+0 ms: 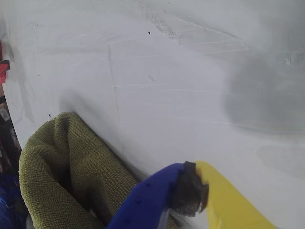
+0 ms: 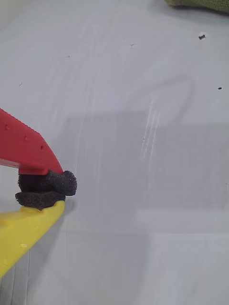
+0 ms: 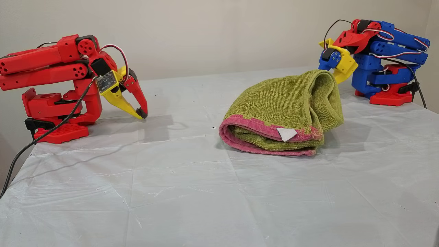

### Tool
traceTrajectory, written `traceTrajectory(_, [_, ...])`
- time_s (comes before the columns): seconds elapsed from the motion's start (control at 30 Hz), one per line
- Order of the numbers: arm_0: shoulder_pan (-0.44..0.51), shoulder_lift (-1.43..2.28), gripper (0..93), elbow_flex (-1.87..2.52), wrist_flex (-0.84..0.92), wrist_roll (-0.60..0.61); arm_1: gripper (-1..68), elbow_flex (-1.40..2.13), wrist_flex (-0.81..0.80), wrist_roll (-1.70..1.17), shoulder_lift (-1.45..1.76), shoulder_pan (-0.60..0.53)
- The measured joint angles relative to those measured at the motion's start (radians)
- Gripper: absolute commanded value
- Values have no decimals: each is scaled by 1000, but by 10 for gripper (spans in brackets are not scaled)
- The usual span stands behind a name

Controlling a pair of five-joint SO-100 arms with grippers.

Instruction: Fold the towel.

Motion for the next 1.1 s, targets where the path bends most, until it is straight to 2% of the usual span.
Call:
traceTrajectory(0.2, [0, 0, 2, 0, 23, 26, 1, 0, 0, 0, 0, 0])
traceTrajectory(0.4, [-64, 0, 2, -6, 57, 78, 1, 0, 0, 0, 0, 0])
traceTrajectory(1.1, [-67, 0, 1, -6, 52, 37, 1, 0, 0, 0, 0, 0])
